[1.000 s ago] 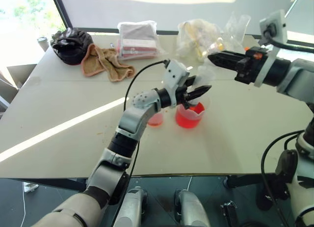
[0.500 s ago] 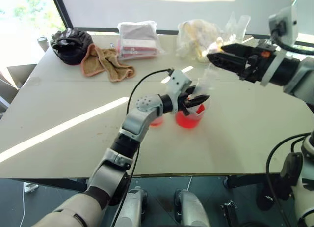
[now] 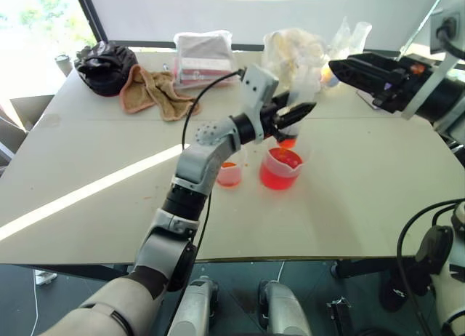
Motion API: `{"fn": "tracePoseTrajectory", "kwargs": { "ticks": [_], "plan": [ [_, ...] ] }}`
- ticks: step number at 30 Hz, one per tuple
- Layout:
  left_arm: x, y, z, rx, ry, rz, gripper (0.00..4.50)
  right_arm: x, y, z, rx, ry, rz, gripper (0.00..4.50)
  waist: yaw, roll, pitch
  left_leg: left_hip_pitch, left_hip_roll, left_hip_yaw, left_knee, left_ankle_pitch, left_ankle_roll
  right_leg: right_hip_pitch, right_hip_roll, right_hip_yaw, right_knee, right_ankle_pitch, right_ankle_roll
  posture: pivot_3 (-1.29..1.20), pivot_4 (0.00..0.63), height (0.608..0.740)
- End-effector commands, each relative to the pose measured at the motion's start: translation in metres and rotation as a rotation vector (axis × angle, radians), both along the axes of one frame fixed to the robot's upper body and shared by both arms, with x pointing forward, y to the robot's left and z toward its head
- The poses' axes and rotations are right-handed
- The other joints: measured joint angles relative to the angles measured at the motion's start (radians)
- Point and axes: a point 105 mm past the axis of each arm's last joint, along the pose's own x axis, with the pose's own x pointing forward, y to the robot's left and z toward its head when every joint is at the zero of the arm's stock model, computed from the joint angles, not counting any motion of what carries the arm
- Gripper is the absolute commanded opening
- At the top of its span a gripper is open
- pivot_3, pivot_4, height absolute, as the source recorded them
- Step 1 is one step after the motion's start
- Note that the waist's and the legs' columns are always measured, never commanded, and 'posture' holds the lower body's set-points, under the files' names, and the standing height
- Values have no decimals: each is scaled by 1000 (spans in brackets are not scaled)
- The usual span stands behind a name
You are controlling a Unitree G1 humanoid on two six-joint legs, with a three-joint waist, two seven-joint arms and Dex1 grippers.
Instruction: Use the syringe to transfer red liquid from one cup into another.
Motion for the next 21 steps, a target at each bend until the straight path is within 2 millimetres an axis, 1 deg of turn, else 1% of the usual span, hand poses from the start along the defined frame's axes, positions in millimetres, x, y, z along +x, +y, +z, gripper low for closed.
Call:
{"fn": "tracePoseTrajectory", "kwargs": {
  "ticks": [1,4,6,10,12,15,18,20,21],
  "plan": [
    [-10,1,15,-37,-30,-37,1491,-8,-1,21,18,-88,2,3176,0,0,0,0,0,0,0,0,0,0,0,0,0,0,0,0,150,740],
    [-11,4,12,-34,-13,-33,1491,-7,0,20,18,-86,4,3176,0,0,0,0,0,0,0,0,0,0,0,0,0,0,0,0,150,740],
    [-10,9,15,-39,-18,-22,1491,-6,1,20,18,-85,5,3176,0,0,0,0,0,0,0,0,0,0,1,0,0,0,0,0,150,740],
    [-8,36,40,-93,-44,48,1491,-6,7,22,21,-89,24,3176,-1,0,0,0,0,0,0,0,0,0,1,0,0,0,0,0,150,740],
    [-8,49,48,-107,-55,81,1491,-6,9,22,22,-88,33,3176,-3,0,0,0,0,0,0,0,0,0,1,0,0,0,0,0,150,740],
    [-8,79,57,-112,-75,163,1491,-5,14,19,26,-78,51,3176,-4,0,0,0,1,0,0,0,0,0,1,0,0,0,0,0,150,740],
    [-10,94,56,-85,-83,203,1491,-3,17,18,28,-71,62,3176,-5,0,0,0,1,0,0,0,0,0,1,0,0,0,0,0,150,740],
    [-14,102,49,-59,-80,222,1491,-2,20,17,29,-68,76,3176,-2,0,0,0,1,0,0,0,0,0,1,0,0,0,0,0,150,740],
    [-14,106,42,-41,-68,238,1491,-1,22,18,30,-68,84,3176,-2,0,0,0,1,0,0,0,0,0,1,0,0,0,0,0,150,740]
  ]
}}
